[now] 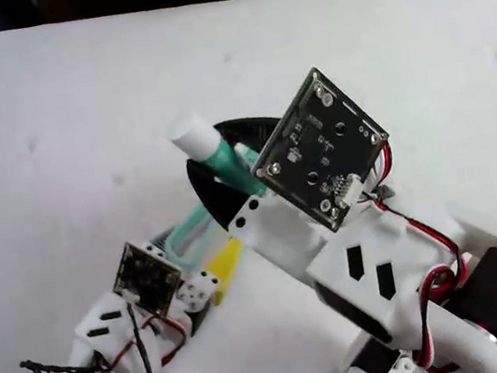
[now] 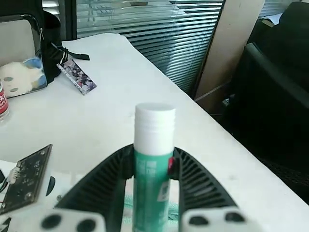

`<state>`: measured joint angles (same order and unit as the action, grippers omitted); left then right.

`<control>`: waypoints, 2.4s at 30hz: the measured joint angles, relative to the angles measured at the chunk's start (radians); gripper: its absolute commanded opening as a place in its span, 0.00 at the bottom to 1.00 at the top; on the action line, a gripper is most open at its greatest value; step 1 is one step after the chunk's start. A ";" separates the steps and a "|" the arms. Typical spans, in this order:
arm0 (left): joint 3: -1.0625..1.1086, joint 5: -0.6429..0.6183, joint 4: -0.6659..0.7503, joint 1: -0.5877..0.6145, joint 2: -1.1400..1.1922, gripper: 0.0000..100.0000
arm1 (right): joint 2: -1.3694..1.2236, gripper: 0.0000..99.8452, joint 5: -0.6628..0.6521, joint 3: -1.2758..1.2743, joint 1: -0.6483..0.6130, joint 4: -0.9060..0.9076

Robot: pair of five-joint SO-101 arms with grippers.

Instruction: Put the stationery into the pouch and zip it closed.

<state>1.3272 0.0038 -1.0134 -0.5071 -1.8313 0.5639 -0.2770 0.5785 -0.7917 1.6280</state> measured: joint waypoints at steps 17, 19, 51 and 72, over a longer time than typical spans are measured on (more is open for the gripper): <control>-0.002 0.002 -0.037 0.000 -0.002 0.18 | 0.272 0.02 0.160 -0.183 -0.014 -0.158; -0.002 0.002 -0.037 0.000 -0.002 0.18 | 0.281 0.02 0.160 -0.316 -0.014 -0.244; -0.002 0.002 -0.040 0.000 -0.002 0.18 | 0.471 0.02 0.161 -1.301 -0.032 -1.040; 0.000 -0.064 -0.031 0.089 -0.002 0.18 | 0.729 0.02 0.086 -1.347 -0.083 -0.885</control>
<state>1.3272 -0.0606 -1.0441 -0.4181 -1.8328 1.2927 -0.1910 -0.7687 -0.8746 0.7426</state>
